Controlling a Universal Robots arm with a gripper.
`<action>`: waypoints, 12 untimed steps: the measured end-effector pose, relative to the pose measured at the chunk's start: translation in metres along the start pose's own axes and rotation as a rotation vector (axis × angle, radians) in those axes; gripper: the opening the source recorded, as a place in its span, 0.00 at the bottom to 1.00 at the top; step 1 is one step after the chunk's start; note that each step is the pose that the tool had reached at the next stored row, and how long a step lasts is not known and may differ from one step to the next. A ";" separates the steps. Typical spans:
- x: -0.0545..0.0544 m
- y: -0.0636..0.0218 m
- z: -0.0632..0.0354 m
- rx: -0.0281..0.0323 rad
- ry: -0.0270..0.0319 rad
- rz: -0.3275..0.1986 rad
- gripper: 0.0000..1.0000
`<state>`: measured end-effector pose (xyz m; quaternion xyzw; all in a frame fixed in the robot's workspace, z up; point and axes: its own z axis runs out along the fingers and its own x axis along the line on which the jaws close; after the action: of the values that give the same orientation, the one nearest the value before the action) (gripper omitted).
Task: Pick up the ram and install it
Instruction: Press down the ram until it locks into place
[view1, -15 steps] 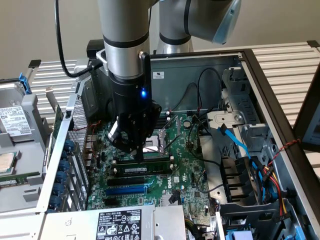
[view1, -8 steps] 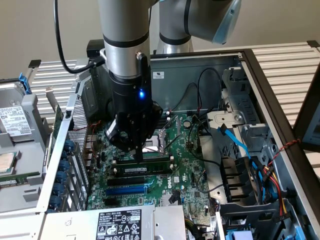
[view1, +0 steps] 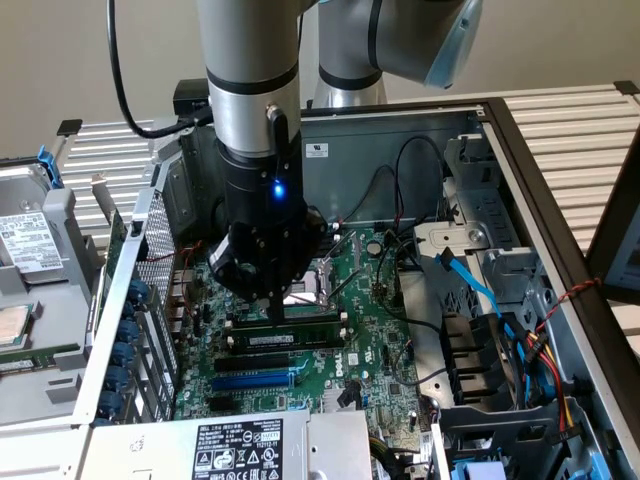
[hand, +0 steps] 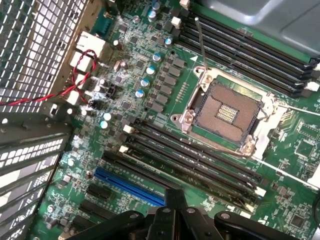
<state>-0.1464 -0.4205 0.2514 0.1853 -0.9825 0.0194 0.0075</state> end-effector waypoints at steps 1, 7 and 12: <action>0.000 0.0000 0.0000 -0.0003 0.0005 0.015 0.11; 0.000 0.0000 -0.0004 -0.0027 0.0045 0.126 0.11; 0.000 0.0000 -0.0005 -0.0045 0.0071 0.204 0.11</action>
<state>-0.1464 -0.4205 0.2519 0.0841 -0.9962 0.0185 0.0094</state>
